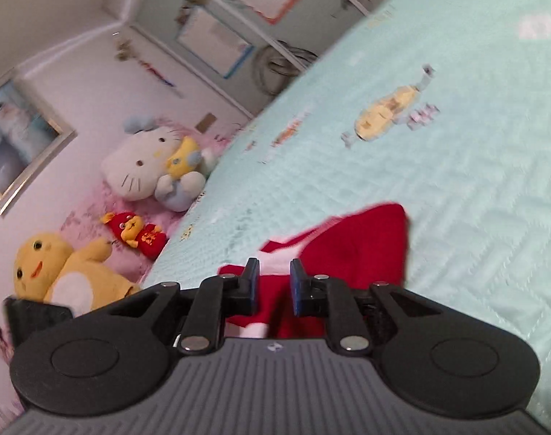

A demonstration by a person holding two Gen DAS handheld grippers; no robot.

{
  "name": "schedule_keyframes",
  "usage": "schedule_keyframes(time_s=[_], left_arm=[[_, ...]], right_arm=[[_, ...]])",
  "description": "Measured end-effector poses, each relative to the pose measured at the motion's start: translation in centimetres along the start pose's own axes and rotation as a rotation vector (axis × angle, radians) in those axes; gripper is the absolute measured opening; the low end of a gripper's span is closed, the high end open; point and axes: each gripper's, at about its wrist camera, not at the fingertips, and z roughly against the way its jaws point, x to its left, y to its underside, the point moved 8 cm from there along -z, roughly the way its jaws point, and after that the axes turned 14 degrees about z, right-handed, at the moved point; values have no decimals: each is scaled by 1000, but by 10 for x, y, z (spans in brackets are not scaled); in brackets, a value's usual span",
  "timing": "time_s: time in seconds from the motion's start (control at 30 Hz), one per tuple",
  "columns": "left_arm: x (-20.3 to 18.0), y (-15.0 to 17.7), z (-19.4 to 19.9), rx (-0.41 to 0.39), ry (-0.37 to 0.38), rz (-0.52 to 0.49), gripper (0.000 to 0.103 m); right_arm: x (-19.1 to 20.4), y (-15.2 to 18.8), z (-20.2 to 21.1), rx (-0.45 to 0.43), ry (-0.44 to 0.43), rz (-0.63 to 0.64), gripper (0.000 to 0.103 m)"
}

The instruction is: Fold clothes

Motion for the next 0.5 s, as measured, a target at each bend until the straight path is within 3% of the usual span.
schedule_keyframes(time_s=[0.03, 0.1, 0.27, 0.33, 0.4, 0.5], left_arm=[[-1, 4, 2, -3, -4, -11, 4], [-2, 12, 5, -9, -11, -32, 4], [2, 29, 10, -8, -24, -56, 4], [6, 31, 12, -7, -23, -31, 5], [10, 32, 14, -12, -20, -4, 7], [15, 33, 18, -16, -15, 28, 9]], right_arm=[[3, 1, -3, 8, -17, -4, 26], [11, 1, -7, 15, -22, 27, 45], [25, 13, -25, 68, 60, 118, 48], [27, 18, -30, 76, 95, 149, 41], [27, 20, -35, 85, 126, 174, 21], [23, 23, -36, 89, 110, 179, 6]])
